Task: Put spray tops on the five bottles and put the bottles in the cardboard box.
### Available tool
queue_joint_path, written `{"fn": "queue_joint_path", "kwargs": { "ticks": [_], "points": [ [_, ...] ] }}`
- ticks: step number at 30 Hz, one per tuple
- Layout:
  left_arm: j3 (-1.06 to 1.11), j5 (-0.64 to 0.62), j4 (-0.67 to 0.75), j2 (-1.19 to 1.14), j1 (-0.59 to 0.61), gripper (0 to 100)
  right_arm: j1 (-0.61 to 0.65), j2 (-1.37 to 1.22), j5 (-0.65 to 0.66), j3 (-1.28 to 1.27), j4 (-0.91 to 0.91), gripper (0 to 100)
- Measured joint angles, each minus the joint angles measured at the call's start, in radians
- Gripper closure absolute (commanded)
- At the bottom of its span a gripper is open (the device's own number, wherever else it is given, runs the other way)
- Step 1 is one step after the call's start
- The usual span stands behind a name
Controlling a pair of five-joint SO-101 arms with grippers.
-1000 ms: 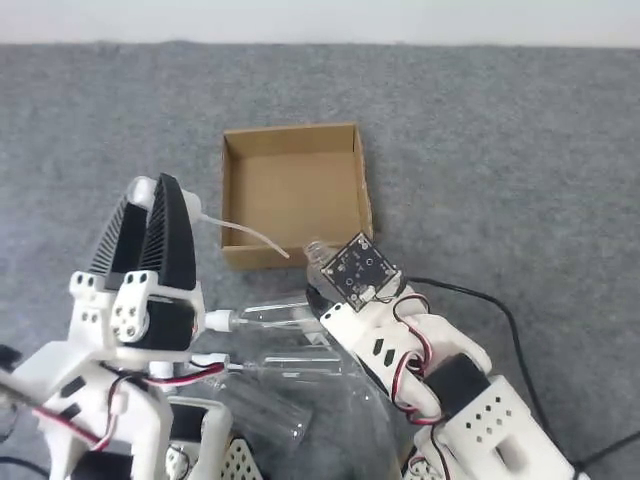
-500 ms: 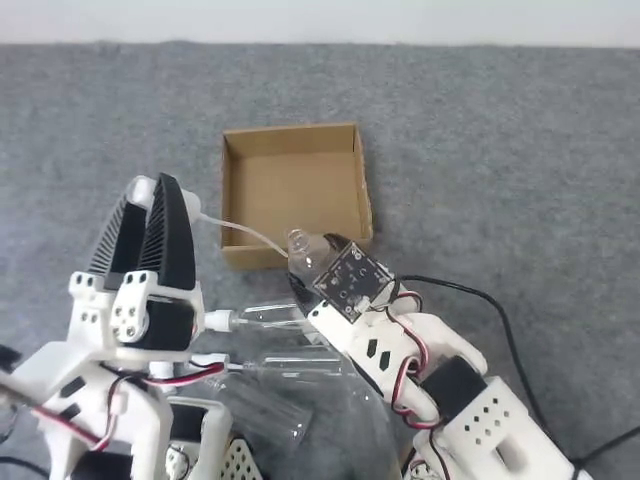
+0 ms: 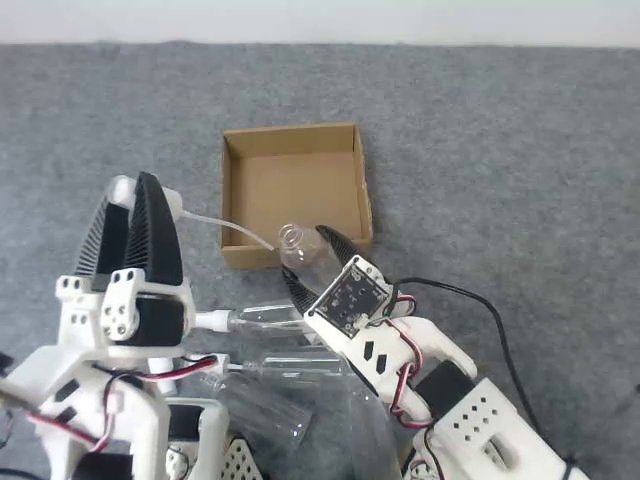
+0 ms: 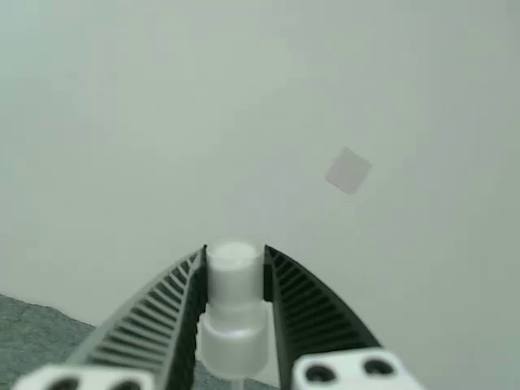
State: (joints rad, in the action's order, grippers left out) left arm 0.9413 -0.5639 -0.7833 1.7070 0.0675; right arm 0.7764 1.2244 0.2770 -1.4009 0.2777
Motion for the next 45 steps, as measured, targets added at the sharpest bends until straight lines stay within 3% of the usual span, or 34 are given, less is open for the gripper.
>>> {"fn": "queue_joint_path", "kwargs": {
  "ticks": [41, 45],
  "points": [
    [0.014, 0.000, 0.000, 0.000, 0.000, 99, 0.063, 0.000, 0.058, -0.017, -0.009, 91.6],
    [0.066, 0.006, 0.048, 0.000, 0.002, 99, 0.063, 0.000, 0.057, -0.017, -0.009, 91.6]
  ]
}}
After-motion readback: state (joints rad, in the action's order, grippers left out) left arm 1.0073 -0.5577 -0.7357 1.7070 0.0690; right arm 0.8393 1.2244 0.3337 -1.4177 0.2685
